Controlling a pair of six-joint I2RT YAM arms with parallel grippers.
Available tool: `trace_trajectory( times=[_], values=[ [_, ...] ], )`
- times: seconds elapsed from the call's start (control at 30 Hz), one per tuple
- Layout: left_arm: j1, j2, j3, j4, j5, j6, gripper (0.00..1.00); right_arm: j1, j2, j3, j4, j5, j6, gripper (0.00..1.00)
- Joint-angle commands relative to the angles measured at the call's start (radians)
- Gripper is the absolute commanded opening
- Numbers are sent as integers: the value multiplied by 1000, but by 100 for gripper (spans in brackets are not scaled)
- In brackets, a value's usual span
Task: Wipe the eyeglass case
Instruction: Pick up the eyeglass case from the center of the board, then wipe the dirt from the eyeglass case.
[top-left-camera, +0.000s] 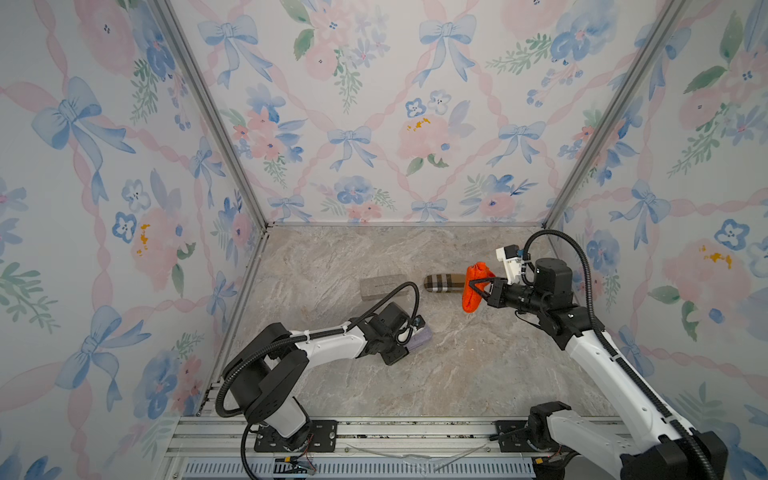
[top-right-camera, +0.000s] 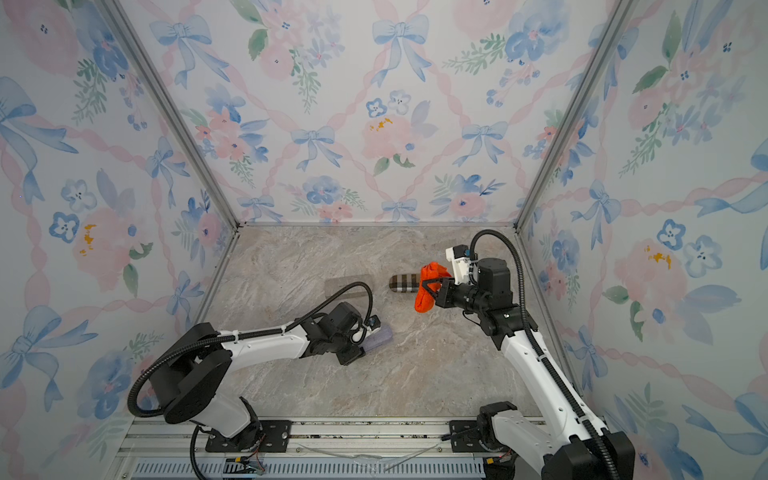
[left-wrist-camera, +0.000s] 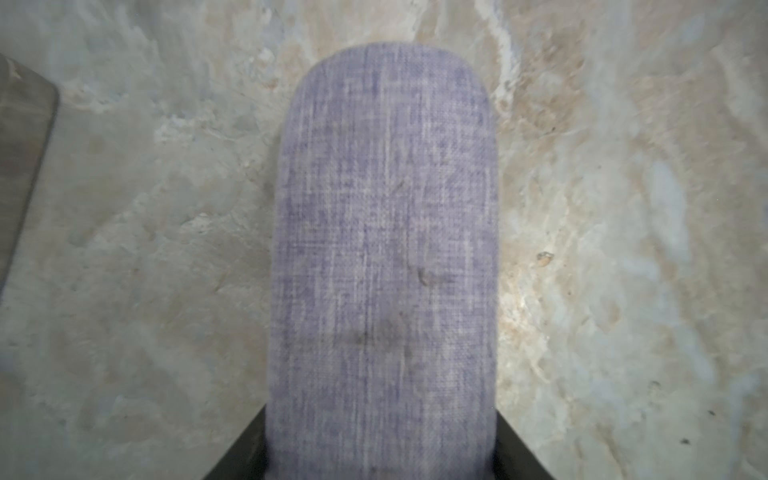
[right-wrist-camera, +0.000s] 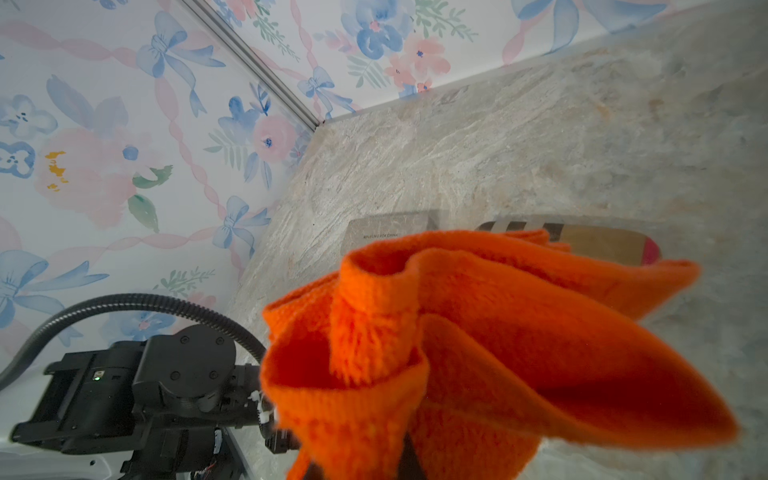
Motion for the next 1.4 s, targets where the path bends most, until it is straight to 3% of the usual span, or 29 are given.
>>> trace_trajectory(
  times=[0.0, 0.17, 0.3, 0.37, 0.53, 0.63, 0.7, 0.9, 0.97, 1.1, 1.27, 1.37],
  values=[
    [-33, -92, 85, 8, -40, 11, 19, 55, -21, 32, -185, -42, -38, 0],
    [-89, -101, 187, 10, -64, 58, 16, 252, 48, -17, -3, -40, 86, 0],
    [-114, -114, 209, 56, -89, 52, 14, 370, 191, -43, 265, -119, 290, 0],
    [-114, -143, 196, 91, -83, 46, 14, 401, 228, -30, 261, -147, 285, 0],
    [-115, -213, 161, 116, -96, 42, 14, 252, 176, 34, -120, -108, 32, 0],
    [-116, -238, 144, 126, -100, 45, 14, 175, 150, 71, -238, -97, -52, 0],
    [-115, -242, 137, 143, -97, 47, 14, 193, 153, 82, -236, -76, -48, 0],
    [-106, -245, 128, 198, -97, 26, 13, 407, 190, 53, 33, -56, 134, 0],
    [-95, -255, 124, 198, -86, 19, 13, 370, 172, 42, 7, -61, 116, 0],
    [-72, -288, 92, 219, -72, 2, 14, 182, 136, 54, -166, -59, 20, 0],
    [-69, -289, 94, 221, -64, -12, 13, 184, 127, 111, -206, -5, -29, 0],
    [-70, -280, 93, 197, -93, 15, 13, 100, 151, 203, -323, 61, -87, 0]
  ],
)
